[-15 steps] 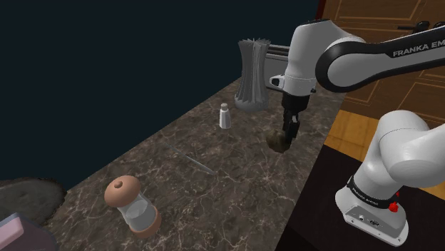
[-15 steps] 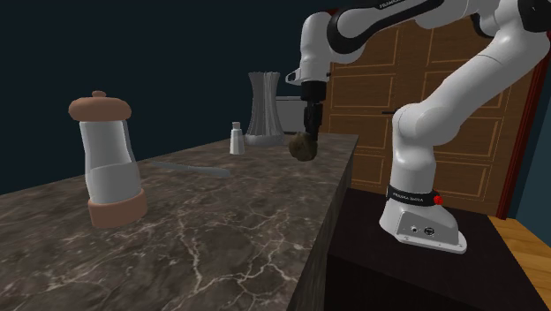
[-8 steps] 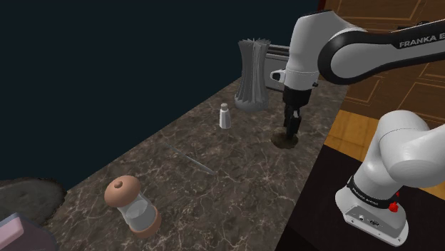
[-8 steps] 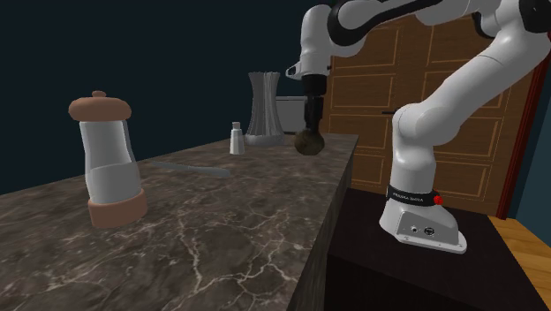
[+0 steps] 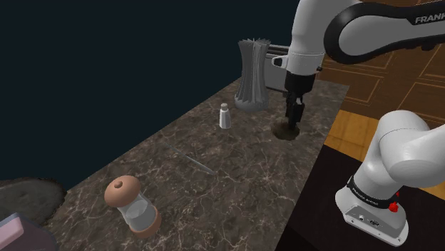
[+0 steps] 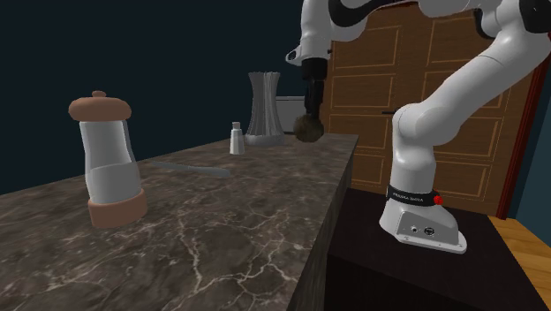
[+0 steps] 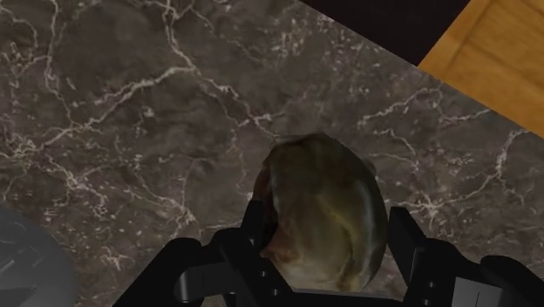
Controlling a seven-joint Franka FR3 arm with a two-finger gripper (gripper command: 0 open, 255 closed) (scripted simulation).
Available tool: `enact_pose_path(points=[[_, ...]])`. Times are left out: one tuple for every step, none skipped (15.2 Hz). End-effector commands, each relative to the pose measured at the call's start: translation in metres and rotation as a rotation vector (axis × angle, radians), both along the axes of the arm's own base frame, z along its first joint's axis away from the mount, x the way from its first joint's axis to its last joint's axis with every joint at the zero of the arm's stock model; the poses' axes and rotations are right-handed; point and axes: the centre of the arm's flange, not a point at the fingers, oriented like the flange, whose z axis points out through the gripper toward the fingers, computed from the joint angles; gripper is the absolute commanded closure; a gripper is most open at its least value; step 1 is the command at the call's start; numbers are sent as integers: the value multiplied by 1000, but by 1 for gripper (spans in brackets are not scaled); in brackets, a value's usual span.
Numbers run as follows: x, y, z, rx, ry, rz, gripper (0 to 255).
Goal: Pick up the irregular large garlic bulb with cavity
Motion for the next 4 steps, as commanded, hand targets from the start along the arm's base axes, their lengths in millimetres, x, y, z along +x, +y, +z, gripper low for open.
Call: enact_pose_path(points=[[-1,0,11,0,0,0,255],[-1,0,16,0,0,0,255],[-1,0,17,0,0,0,255],[-1,0,17,0,0,0,255]])
